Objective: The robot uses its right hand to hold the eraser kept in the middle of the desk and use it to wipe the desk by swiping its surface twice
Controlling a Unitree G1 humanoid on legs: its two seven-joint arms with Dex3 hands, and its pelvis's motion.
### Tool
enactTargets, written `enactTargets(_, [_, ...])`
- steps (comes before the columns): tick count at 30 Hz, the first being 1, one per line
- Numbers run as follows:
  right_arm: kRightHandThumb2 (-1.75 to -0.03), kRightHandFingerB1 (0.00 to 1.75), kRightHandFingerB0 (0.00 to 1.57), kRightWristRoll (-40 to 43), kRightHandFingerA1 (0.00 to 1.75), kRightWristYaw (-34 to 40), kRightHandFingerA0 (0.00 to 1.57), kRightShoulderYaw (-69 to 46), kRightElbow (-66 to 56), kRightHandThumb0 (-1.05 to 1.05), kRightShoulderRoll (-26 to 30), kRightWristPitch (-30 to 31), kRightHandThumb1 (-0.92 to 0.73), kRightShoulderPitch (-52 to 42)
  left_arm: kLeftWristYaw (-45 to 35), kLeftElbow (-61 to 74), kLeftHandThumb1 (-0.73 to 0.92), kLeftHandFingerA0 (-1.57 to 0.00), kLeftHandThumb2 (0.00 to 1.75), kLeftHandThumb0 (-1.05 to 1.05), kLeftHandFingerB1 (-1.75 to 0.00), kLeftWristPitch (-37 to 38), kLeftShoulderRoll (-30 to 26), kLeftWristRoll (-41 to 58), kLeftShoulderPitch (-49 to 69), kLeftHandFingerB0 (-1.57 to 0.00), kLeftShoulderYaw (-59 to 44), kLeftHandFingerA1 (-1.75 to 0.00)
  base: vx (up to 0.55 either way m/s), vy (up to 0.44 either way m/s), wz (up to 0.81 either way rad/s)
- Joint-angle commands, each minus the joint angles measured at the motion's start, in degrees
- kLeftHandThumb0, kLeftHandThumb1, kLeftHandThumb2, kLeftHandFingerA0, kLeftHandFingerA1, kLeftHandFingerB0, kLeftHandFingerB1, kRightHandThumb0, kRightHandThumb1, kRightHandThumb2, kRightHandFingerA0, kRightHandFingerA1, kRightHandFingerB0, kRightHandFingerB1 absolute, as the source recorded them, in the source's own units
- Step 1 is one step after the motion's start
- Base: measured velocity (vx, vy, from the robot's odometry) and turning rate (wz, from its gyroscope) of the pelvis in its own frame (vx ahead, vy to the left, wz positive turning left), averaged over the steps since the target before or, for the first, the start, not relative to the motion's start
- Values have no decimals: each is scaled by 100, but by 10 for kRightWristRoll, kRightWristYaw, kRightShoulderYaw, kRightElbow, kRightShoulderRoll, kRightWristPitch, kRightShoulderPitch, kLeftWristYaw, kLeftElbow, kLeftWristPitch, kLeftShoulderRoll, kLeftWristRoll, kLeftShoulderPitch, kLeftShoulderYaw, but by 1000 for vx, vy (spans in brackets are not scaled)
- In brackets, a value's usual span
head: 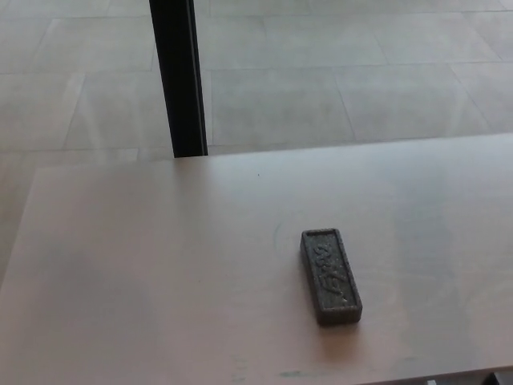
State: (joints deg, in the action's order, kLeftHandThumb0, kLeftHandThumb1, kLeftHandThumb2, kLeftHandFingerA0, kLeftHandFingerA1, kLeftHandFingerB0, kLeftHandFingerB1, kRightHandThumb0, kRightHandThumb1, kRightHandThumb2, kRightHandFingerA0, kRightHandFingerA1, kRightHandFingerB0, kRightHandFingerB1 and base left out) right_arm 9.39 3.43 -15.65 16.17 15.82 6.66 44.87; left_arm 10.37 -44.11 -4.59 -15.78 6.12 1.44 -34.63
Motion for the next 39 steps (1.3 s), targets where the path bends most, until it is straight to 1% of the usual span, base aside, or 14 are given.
enactTargets(1, [-131, 148, 83, 2, 175, -64, 97, 98, 13, -12, -69, 68, -44, 9, 22, -2, 45, -73, 90, -52, -75, -4, -10, 14, 3, -64, -3, -96, 0, 0, 0])
enactTargets(2, [-128, 151, 82, -11, 175, -61, 98, 116, 22, -12, -77, 67, -46, 6, 21, -8, 59, -71, 58, -50, -68, -4, -12, 16, 0, -65, -4, -120, 0, 0, 0])
enactTargets(4, [-127, 153, 80, -26, 175, -58, 96, 143, 44, -13, -95, 62, -47, -4, 24, -16, 58, -75, 59, -50, -69, -8, -16, 15, -7, -66, -2, -131, 0, 0, 0])
enactTargets(5, [-126, 153, 79, -35, 175, -53, 96, 157, 53, -15, -101, 64, -48, -9, 22, -20, 45, -73, 90, -51, -75, -6, -16, 19, -9, -65, -4, -97, 0, 0, 0])
enactTargets(6, [-130, 154, 78, -43, 175, -48, 96, 168, 65, -16, -106, 62, -47, -12, 24, -24, 59, -68, 57, -50, -67, -5, -18, 19, -10, -65, -2, -113, 0, 0, 0])
enactTargets(26, [-123, 160, 75, -94, 175, -37, 93, 211, 141, -17, -136, 39, -50, -69, 24, -28, 60, -67, 57, -51, -67, 1, -26, 26, -3, -65, 11, -103, 0, 0, 0])
enactTargets(27, [-122, 162, 75, -95, 175, -37, 93, 212, 143, -18, -140, 34, -49, -74, 22, -15, 46, -74, 91, -53, -74, -3, -24, 28, 2, -64, 11, -95, 0, 0, 0])
enactTargets(28, [-111, 168, 68, -99, 175, -34, 92, 217, 146, -21, -144, 29, -53, -82, 26, -15, 60, -70, 57, -53, -66, -1, -24, 23, 2, -66, 15, -103, 0, 0, 0])
enactTargets(29, [-117, 166, 70, -100, 175, -35, 93, 220, 150, -22, -147, 27, -50, -85, 25, -17, 60, -69, 57, -53, -66, 0, -24, 26, 1, -64, 13, -102, 0, 0, 0])
enactTargets(30, [-115, 128, 99, -102, 140, -34, 119, 222, 153, -30, -150, 24, -50, -88, 26, -15, 59, -68, 57, -54, -66, 0, -24, 26, 2, -64, 14, -106, 0, 0, 0])
enactTargets(31, [-117, 160, 77, -101, 175, -32, 93, 222, 156, -20, -156, 23, -50, -92, 26, -13, 59, -63, 57, -53, -66, -1, -22, 28, 1, -64, 13, -101, 0, 0, 0])
enactTargets(33, [-115, 129, 101, -108, 142, -31, 123, 228, 161, -28, -161, 12, -50, -99, 21, -14, 60, -68, 58, -52, -67, 2, -23, 31, 3, -65, 12, -109, 0, 0, 0])
enactTargets(34, [-130, 159, 81, -109, 175, -32, 97, 230, 162, -18, -166, 7, -45, -108, 25, -12, 59, -65, 57, -52, -65, -1, -22, 31, 3, -62, 11, -102, 0, 0, 0])
enactTargets(39, [-130, 163, 80, -111, 175, -42, 98, 232, 160, -19, -167, -6, -47, -134, 25, -13, 59, -60, 57, -52, -65, 2, -20, 36, 1, -60, 9, -94, 0, 0, 0])
